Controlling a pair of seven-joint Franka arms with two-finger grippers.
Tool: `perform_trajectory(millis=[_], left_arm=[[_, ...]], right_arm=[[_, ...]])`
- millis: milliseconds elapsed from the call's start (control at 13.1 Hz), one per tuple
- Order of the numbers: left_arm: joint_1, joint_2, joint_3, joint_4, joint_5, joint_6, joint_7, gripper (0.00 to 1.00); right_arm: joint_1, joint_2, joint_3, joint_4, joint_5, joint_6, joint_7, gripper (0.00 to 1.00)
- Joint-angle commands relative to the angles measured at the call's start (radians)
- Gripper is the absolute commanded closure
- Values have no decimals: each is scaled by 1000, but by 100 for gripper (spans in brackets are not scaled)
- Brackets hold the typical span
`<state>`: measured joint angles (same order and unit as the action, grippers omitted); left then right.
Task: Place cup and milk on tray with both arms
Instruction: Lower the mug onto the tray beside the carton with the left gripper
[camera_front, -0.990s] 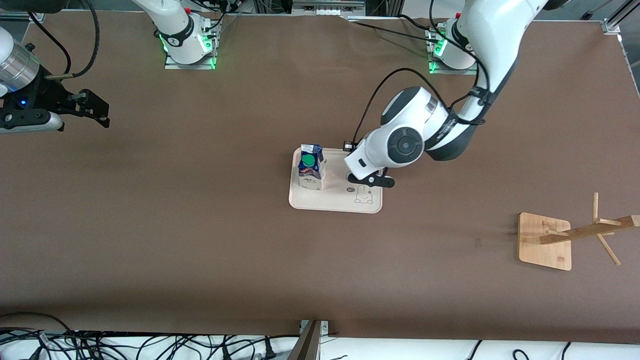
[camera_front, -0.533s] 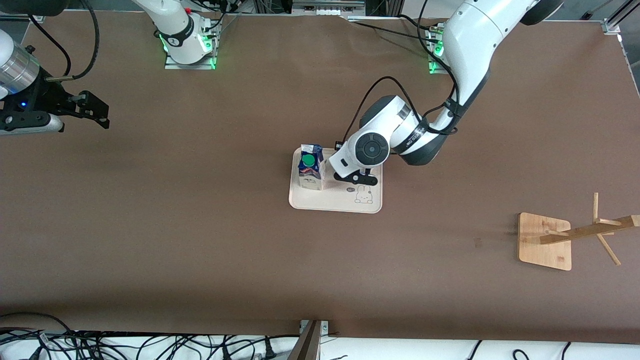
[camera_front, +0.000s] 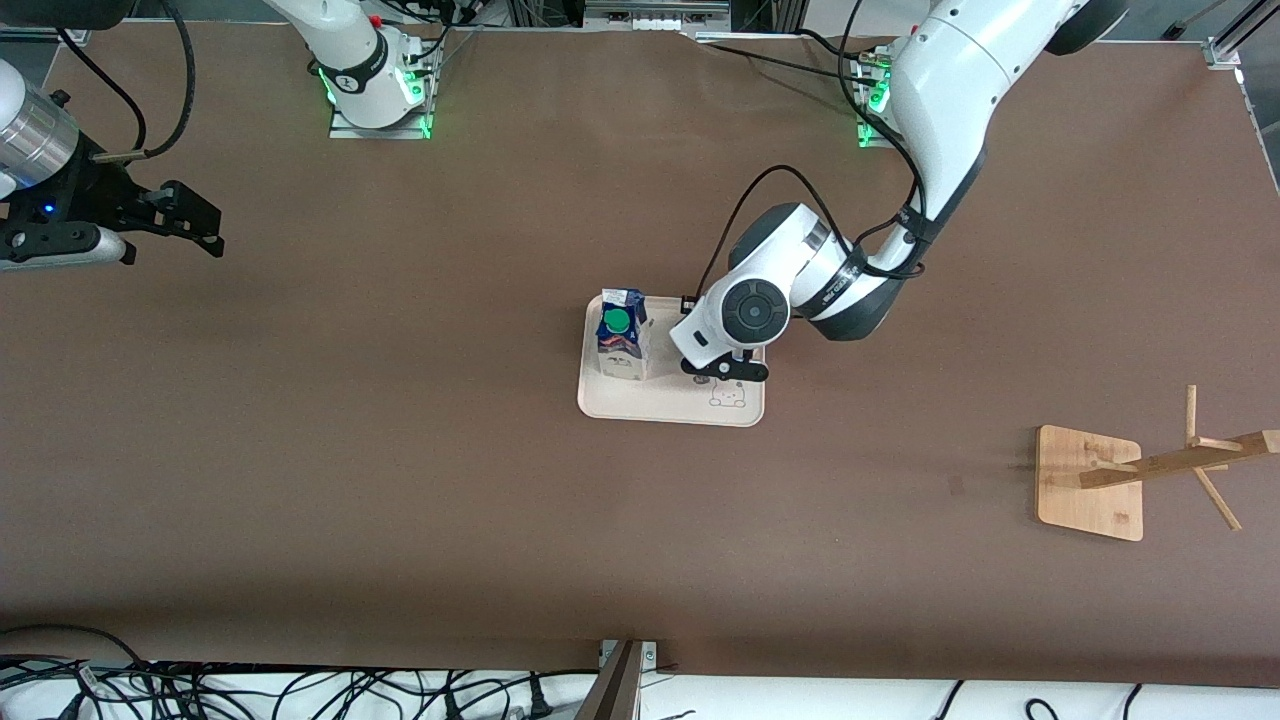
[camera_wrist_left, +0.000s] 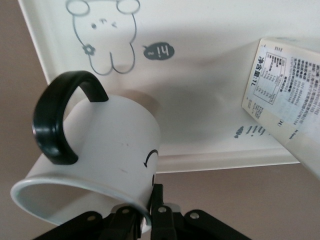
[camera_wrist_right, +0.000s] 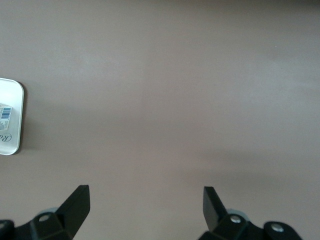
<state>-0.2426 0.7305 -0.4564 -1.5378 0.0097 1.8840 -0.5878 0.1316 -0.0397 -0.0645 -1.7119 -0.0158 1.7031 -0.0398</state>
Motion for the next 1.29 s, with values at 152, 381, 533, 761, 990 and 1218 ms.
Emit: perform_trajectory(millis=[152,381,533,761,990,1218], left_arm=[[-9,30,1,34,-22,-8,-34,100],[-3,35,2,34,-4,-8,-14,98],[-3,36,4,34,-4,-8,-14,94],[0,44,5,48,-4,-8,-14,1],[0,44,5,51,-8,-8,-14,0],[2,44,5,51,-11,-8,-14,0]], right_arm=[[-6,6,0,21,19,4,-3,0],[-6,6,-1,20,20,15,-5,0],[-7,6,-1,20,20,16,-6,0],[-6,6,-1,20,20,20,-6,0],[-7,6,-4,20,22,16,-6,0],[-7,6,-4,20,22,15,-3,0]])
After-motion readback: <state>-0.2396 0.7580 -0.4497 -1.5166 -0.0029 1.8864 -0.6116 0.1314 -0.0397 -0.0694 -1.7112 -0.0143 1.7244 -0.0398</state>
